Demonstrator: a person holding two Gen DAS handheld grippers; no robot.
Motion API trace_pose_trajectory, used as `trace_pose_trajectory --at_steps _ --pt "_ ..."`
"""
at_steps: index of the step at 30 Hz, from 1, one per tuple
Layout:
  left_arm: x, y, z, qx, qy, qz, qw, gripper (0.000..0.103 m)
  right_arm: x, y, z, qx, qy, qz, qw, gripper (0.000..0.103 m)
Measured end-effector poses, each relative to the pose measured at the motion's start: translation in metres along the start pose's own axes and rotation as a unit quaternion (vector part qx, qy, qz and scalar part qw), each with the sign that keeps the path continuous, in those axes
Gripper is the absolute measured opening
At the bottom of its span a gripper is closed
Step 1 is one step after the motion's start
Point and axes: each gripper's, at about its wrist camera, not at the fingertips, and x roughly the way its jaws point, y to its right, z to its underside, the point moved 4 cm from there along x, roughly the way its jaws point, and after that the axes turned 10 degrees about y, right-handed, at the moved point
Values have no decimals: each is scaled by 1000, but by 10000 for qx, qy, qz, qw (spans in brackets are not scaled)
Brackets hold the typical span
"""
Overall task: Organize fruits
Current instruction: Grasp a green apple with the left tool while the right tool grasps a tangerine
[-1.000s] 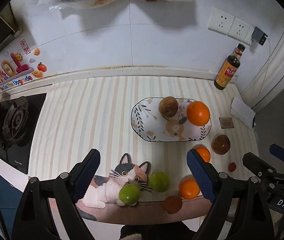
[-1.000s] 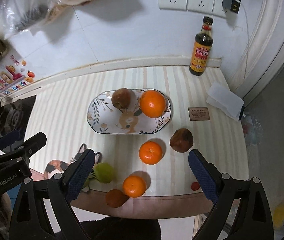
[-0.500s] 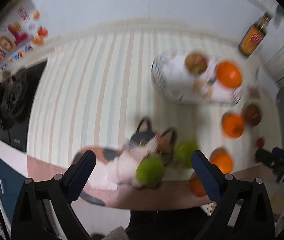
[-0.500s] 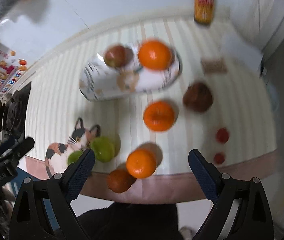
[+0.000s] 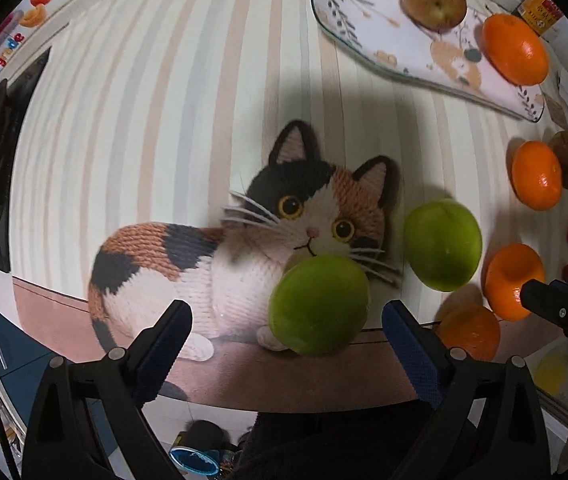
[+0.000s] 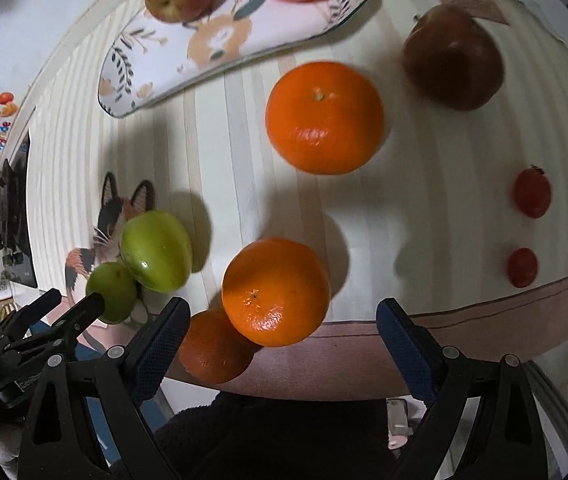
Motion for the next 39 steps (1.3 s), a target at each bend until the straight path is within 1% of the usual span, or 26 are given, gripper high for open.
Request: trace_pose_trajectory --at_steps 3,6,7,8,11,13,14,16,17,18,19,25,29,33,35,37,39 --pt "8 3 2 -2 -66 47 10000 97 11 -4 1 -36 -107 29 9999 96" --pt "15 5 5 4 -117 100 9999 93 20 -8 3 -66 -176 76 9998 95" --pt "17 6 5 9 -132 111 9999 89 23 -9 3 -72 -200 76 9997 95" --pt "19 6 5 0 -143 146 9998 80 25 -10 4 -66 -221 84 9997 93" --pt "24 7 7 -56 -167 257 9995 69 31 -13 5 -77 -285 74 9995 92" --pt "23 8 8 -57 -115 296 9995 64 34 -15 6 -105 -322 77 9994 86" --pt "23 10 7 -42 -86 300 9995 58 36 -16 7 -117 -343 80 9993 83" --pt "21 15 2 -5 -59 281 9996 58 39 -17 8 -103 -364 68 9993 78" --pt "21 18 -2 20 -25 248 9997 58 40 -17 9 -87 -369 106 9992 70" --pt "21 19 -3 47 15 223 9997 57 42 -18 9 -93 -362 111 9992 67" --pt "21 20 -3 58 46 208 9998 57 43 -19 10 -85 -356 41 9993 66" --pt "22 24 -4 104 103 190 9997 57 42 -24 12 -185 -284 80 9994 65" --pt "16 31 -11 95 131 221 9996 57 35 -24 12 -188 -242 72 9995 65" --pt "-7 28 -20 29 219 384 9990 57 24 -26 8 -225 -152 -6 9996 65" --pt "-24 29 -29 -60 278 630 9976 57 16 -27 5 -225 -80 -85 9997 65" --pt "-46 30 -43 -128 454 832 9954 57 2 -31 -1 -225 7 -222 9995 65" --pt "-71 33 -66 -116 707 976 9926 57 -13 -36 -10 -243 140 -344 9990 65"
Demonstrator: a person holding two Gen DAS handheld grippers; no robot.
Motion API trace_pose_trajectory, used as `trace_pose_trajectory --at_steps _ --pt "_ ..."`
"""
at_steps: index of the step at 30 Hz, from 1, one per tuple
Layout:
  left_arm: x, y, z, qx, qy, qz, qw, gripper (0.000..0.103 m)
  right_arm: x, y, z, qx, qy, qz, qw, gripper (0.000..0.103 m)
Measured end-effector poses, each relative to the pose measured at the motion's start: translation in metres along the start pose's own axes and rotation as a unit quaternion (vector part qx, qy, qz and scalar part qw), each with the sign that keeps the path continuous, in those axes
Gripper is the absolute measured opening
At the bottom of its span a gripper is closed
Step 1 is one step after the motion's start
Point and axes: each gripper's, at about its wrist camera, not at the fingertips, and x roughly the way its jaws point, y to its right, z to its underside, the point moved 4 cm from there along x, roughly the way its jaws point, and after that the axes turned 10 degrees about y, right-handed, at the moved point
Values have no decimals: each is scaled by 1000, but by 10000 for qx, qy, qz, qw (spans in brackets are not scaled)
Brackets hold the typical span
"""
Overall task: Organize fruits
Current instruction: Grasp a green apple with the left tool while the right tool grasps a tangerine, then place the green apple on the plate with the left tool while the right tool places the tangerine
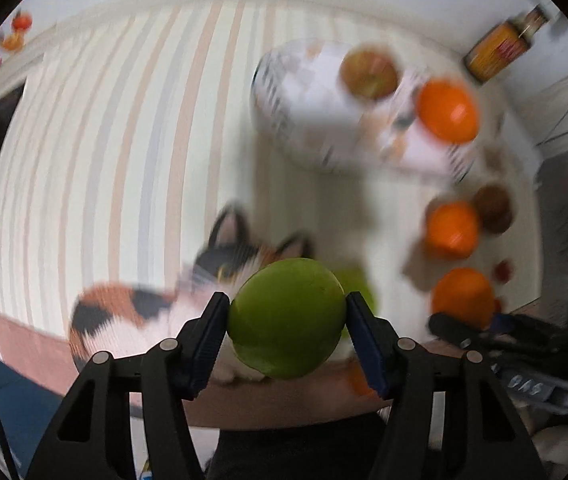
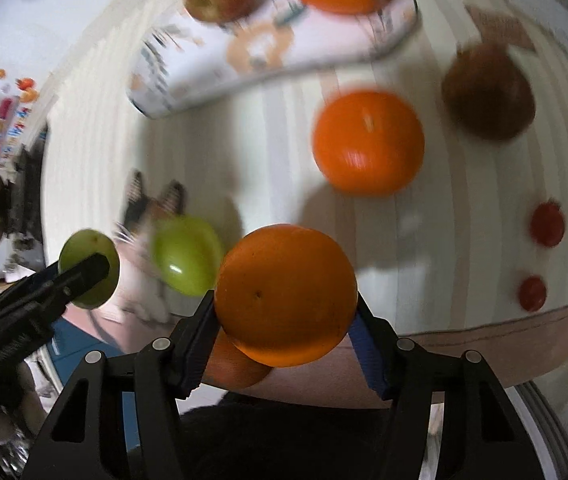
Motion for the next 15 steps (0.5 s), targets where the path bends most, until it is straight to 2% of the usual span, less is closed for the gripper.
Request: trace_pose_trajectory --at_steps 3,7,11,15 --pt "-20 10 -46 39 313 134 9994 57 -27 -11 -26 -46 350 -154 9993 65" --pt "-15 14 -100 172 517 -50 9985 57 -43 -19 -76 -17 758 -167 9970 65" --pt "28 9 -145 131 211 -144 9996 57 -22 -18 -124 174 820 -116 9964 65" --pt "72 -3 -165 18 -255 -191 9995 57 13 -22 -147 203 648 -65 9977 65"
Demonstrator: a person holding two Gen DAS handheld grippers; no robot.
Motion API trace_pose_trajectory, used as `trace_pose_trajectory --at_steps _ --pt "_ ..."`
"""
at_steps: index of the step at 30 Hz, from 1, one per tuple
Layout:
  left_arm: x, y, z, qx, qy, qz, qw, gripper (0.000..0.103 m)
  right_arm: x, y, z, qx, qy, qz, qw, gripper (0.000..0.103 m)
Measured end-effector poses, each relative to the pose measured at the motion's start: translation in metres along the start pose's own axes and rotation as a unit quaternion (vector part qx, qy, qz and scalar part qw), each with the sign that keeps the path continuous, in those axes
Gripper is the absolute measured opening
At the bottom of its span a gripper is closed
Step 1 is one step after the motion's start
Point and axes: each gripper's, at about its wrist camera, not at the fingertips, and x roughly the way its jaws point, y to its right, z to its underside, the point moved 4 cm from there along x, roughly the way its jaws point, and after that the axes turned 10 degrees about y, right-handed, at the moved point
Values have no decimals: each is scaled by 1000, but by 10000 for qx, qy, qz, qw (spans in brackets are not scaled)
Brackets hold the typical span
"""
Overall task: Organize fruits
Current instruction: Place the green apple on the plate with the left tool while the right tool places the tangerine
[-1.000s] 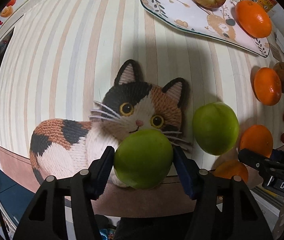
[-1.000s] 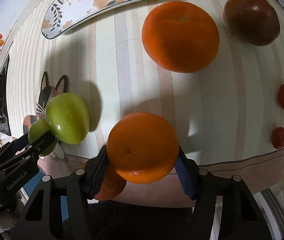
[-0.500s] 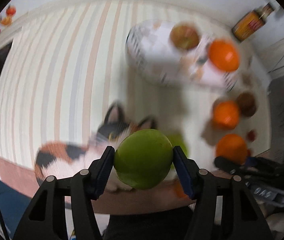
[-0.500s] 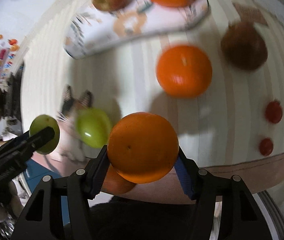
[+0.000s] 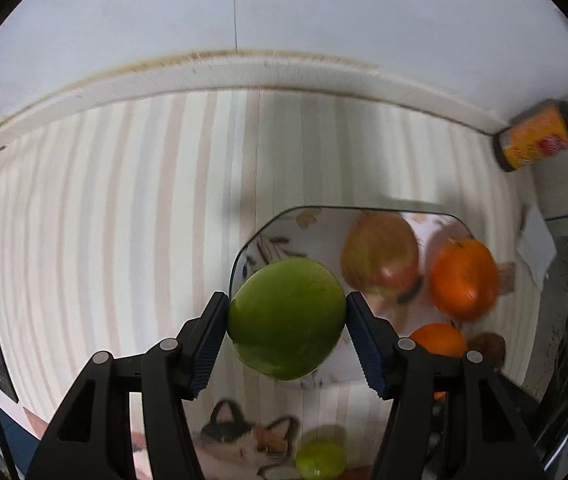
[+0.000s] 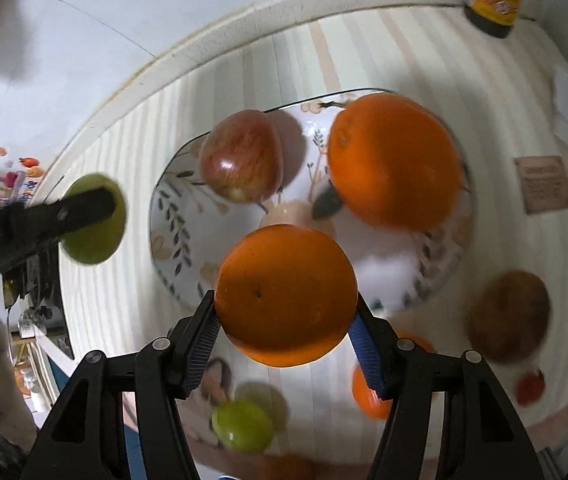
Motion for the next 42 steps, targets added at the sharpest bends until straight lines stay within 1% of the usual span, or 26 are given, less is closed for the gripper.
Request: trace_pose_trajectory --at_steps 3,6,9,12,13,14,16,18,19,20,22,24,26,27,34,35,36,38,39,42 --pt "28 -1 -7 -14 -312 -32 9995 57 18 -1 -4 63 -144 -101 9998 65" --pt "44 -3 -7 -28 -496 -86 9987 57 43 -9 -2 44 -265 -215 9994 65" --pt "53 -5 -7 32 -550 -162 9983 57 57 -18 -1 -10 -376 -301 9988 65" --pt "53 -4 -5 51 -557 -133 9983 57 67 -23 4 0 -494 -380 9981 66" --pt "53 -4 -4 62 -546 -131 9984 58 69 -25 3 -26 -469 -425 9980 66" --pt "53 -5 -3 60 -552 -129 9984 58 71 -28 3 -118 -547 -539 9970 66" --pt "55 -5 -2 92 -595 -135 9981 58 73 -31 1 -111 -572 -596 9965 70" --pt "59 -2 -4 68 -592 -157 9981 58 71 -35 -3 -244 -537 -529 9969 83" --pt "59 -3 -2 47 -572 -176 9982 58 69 -38 -4 -309 -511 -506 9969 86" --pt "57 -3 -1 44 -542 -199 9983 58 65 -39 -5 -374 -486 -474 9970 90" --pt "54 -4 0 7 -481 -200 9986 58 58 -39 -6 -463 -451 -361 9973 90" --pt "47 -7 0 -40 -359 -168 9992 64 51 -38 -6 -497 -429 -300 9974 90" --pt "39 -8 2 -43 -248 -162 9996 84 45 -35 -6 -509 -417 -157 9977 91" --pt "34 -8 2 -49 -209 -137 9997 87 41 -33 -6 -510 -371 -111 9979 91" --pt "-2 -15 17 -55 114 -144 9998 88 -3 -7 -4 -599 70 413 9973 91" --pt "-11 -16 23 -47 237 -190 9995 88 -9 -3 -4 -613 130 471 9969 91" --pt "-17 -19 21 -37 316 -232 9992 88 -14 0 -5 -616 189 545 9964 91" --pt "-29 -15 27 12 526 -308 9981 88 -30 5 -3 -640 340 656 9952 91" --pt "-37 -15 33 21 624 -362 9974 88 -34 7 -5 -658 393 707 9946 91" --pt "-60 -14 49 63 907 -442 9949 88 -53 11 2 -768 593 862 9915 91"
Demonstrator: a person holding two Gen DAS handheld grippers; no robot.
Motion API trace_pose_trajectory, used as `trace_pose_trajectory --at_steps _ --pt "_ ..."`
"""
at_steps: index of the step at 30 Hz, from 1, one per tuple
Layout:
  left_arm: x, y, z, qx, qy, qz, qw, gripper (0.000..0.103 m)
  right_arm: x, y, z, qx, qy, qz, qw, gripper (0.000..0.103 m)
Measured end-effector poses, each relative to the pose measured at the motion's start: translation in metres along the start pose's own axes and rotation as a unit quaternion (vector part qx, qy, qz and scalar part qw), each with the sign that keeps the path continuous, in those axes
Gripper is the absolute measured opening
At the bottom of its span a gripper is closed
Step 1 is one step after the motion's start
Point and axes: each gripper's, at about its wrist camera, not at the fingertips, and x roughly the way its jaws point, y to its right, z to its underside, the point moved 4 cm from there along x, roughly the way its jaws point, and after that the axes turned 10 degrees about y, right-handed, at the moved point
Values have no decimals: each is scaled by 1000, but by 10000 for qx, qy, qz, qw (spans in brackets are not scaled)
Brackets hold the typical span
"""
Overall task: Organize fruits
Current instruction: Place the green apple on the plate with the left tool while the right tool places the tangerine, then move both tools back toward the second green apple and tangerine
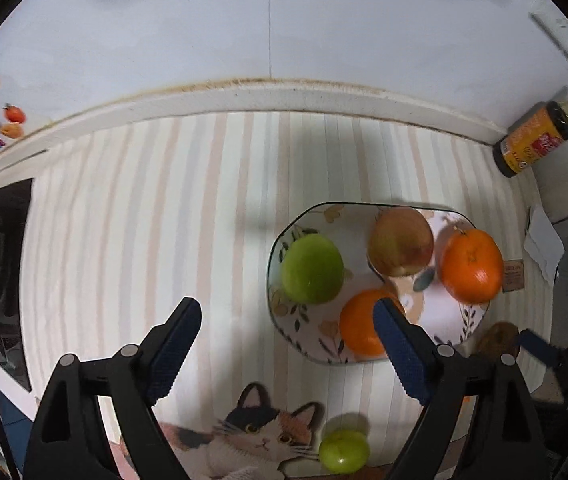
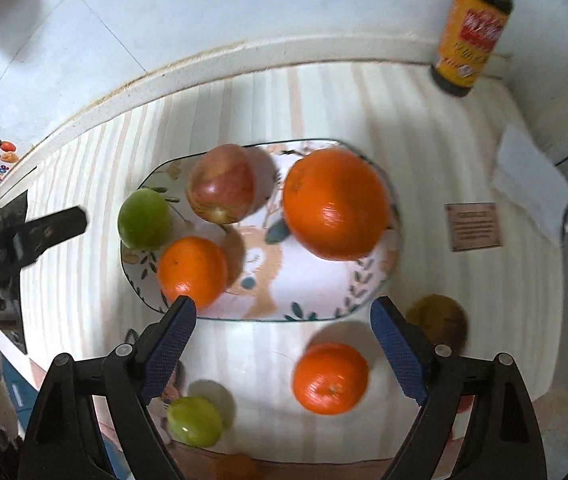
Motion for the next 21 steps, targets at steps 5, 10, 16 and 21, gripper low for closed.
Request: trace_pose_trajectory --at_steps 5,10,16,21 --pt "-38 -1 17 -89 442 -12 9990 88 -28 5 8 -173 307 221 9991 91" --pt "-78 -1 32 19 829 -20 9966 88 -65 5 20 -262 585 188 9978 91" --pt "-118 4 52 95 1135 82 9935 88 -110 2 33 -341 967 234 9945 91" --pt "-143 10 68 187 1305 128 9912 88 -145 -1 46 -382 1180 203 9921 91"
